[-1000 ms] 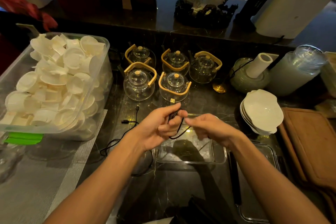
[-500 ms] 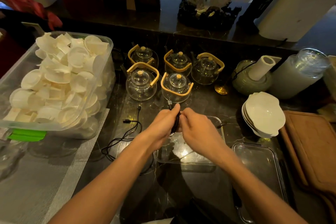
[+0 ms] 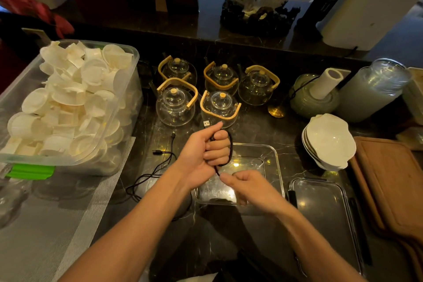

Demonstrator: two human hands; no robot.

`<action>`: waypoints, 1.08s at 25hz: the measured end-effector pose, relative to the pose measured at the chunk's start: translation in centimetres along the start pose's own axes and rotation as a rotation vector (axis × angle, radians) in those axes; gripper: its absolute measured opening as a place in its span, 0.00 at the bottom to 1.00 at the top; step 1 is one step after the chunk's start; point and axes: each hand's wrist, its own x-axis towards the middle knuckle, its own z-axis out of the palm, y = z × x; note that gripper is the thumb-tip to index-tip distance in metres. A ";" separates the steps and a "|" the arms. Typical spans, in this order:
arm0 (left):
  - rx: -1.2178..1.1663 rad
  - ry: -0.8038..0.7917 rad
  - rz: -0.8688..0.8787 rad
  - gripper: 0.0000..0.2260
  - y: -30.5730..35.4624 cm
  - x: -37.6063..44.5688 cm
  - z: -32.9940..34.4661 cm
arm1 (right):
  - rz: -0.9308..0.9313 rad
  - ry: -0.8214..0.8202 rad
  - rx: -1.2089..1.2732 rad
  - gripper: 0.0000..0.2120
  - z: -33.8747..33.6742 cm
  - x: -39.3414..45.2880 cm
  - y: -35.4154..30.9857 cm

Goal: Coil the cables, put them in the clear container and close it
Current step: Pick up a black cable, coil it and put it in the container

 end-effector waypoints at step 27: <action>0.467 0.026 -0.094 0.17 -2.1 -0.1 -4.3 | 0.086 0.022 0.502 0.09 -6.1 3.0 -4.4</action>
